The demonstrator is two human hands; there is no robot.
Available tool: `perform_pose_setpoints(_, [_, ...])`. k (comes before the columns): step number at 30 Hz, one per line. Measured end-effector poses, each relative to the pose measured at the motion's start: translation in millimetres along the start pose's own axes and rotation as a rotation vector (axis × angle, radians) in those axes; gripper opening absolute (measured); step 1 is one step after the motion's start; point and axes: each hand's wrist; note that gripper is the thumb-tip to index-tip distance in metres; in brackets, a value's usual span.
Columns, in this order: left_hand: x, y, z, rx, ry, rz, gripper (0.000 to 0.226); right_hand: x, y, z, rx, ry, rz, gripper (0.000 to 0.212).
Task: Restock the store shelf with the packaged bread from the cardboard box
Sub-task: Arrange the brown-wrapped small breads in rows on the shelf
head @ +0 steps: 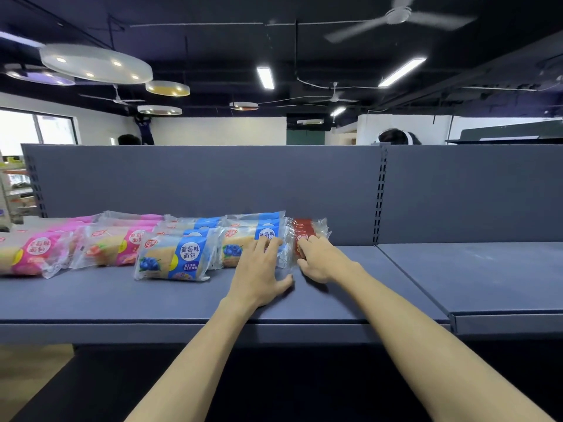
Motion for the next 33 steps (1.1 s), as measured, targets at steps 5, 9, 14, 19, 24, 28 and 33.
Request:
perform_pose_setpoints(5, [-1.4,-0.1,-2.8,0.011,0.004,-0.032,0.052,4.4,-15.3,-7.7,0.064,-0.020,0.002,0.037])
perform_pose_setpoints(9, [-7.2,0.0,-7.4,0.023,0.006,-0.035,0.045,3.1,-35.0,-14.1,0.100,-0.038,-0.015,0.035])
perform_pose_setpoints(14, [-20.7,-3.7,-17.2,0.008,0.035,-0.066,0.038,1.3,-54.8,-32.0,0.087,-0.078,-0.038,0.034])
perform_pose_setpoints(19, [-18.4,-18.3,-40.8,0.129,0.133,-0.004,0.050,16.2,-55.3,-44.5,0.072,-0.067,-0.063,0.024])
perform_pose_setpoints(24, [10.2,-43.3,-98.8,0.129,0.231,-0.014,0.047,64.4,-43.5,-55.6,0.023,-0.016,-0.145,0.041])
perform_pose_setpoints(28, [39.8,-72.3,-156.1,0.105,0.329,-0.082,0.040,123.2,-31.8,-67.1,-0.030,0.024,-0.238,0.041])
perform_pose_setpoints(33, [71.8,-119.9,-226.1,0.187,0.497,-0.112,0.051,200.8,-25.9,-84.6,-0.097,0.066,-0.345,0.040])
Point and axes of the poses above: each hand's wrist, its own y-axis towards the middle knuckle, its own z-axis out of the palm, x = y × z, and after that the axes turned 12 degrees about -y, right-handed
